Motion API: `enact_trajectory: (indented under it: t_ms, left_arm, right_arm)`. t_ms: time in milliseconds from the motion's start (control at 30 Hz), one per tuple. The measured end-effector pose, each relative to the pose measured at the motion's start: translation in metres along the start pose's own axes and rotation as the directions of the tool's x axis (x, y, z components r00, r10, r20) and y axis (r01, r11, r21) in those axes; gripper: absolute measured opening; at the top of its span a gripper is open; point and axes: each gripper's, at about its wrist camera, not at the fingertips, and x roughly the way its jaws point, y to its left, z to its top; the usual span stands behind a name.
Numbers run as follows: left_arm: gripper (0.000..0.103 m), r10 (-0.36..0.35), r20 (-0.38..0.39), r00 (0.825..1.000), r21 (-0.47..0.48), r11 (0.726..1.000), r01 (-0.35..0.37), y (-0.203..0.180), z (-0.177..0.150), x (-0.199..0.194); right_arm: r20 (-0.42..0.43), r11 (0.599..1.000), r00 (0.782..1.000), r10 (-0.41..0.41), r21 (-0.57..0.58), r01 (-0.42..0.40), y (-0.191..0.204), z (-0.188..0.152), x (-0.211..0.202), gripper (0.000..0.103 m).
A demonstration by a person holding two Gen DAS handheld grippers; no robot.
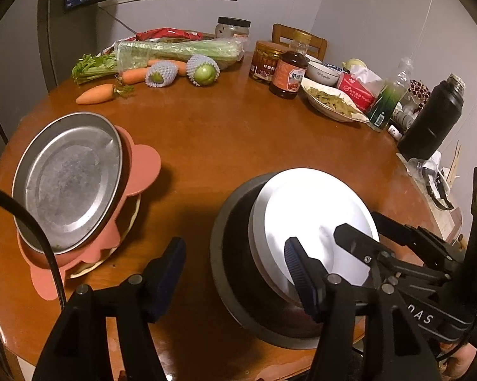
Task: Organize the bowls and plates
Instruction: 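Grip the steel bowl rim with the left tool and lift the stack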
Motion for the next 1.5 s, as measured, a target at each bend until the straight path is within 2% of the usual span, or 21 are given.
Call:
enact_trajectory:
  t_ms: [267, 600, 833, 933, 1000, 1033, 1500]
  left_arm:
    - [0.065, -0.003, -0.005, 1.0, -0.005, 1.0, 0.003, 0.0, 0.0, 0.004]
    - [0.073, -0.005, -0.011, 1.0, -0.015, 1.0, 0.005, 0.004, 0.0, 0.008]
    - [0.072, -0.049, -0.029, 0.998, -0.04, 0.998, 0.048, 0.009, -0.001, 0.012]
    - [0.067, -0.077, -0.049, 0.996, -0.043, 0.996, 0.075, 0.006, -0.002, 0.016]
    - [0.059, -0.102, -0.055, 0.993, -0.042, 0.994, 0.1, 0.004, -0.003, 0.017]
    - [0.057, -0.109, -0.058, 0.992, -0.041, 0.993, 0.107, 0.002, -0.003, 0.018]
    - [0.056, -0.075, -0.031, 0.997, -0.021, 0.997, 0.074, -0.001, -0.001, 0.009]
  right_arm:
    - [-0.01, 1.0, 1.0, 0.024, 0.015, -0.024, -0.001, -0.001, 0.005, 0.068]
    - [-0.023, 0.999, 0.999, 0.036, 0.031, -0.035, -0.002, -0.002, 0.006, 0.068]
    - [-0.048, 0.996, 0.996, 0.075, 0.06, -0.073, -0.006, -0.003, 0.012, 0.068]
    - [-0.056, 0.994, 0.993, 0.1, 0.057, -0.097, -0.004, -0.004, 0.014, 0.062]
    - [-0.069, 0.993, 0.991, 0.114, 0.046, -0.111, -0.001, -0.005, 0.017, 0.049]
    - [-0.072, 0.991, 0.989, 0.128, 0.039, -0.126, 0.002, -0.006, 0.018, 0.047]
    - [-0.034, 0.993, 0.992, 0.118, 0.007, -0.117, 0.008, -0.002, 0.01, 0.039]
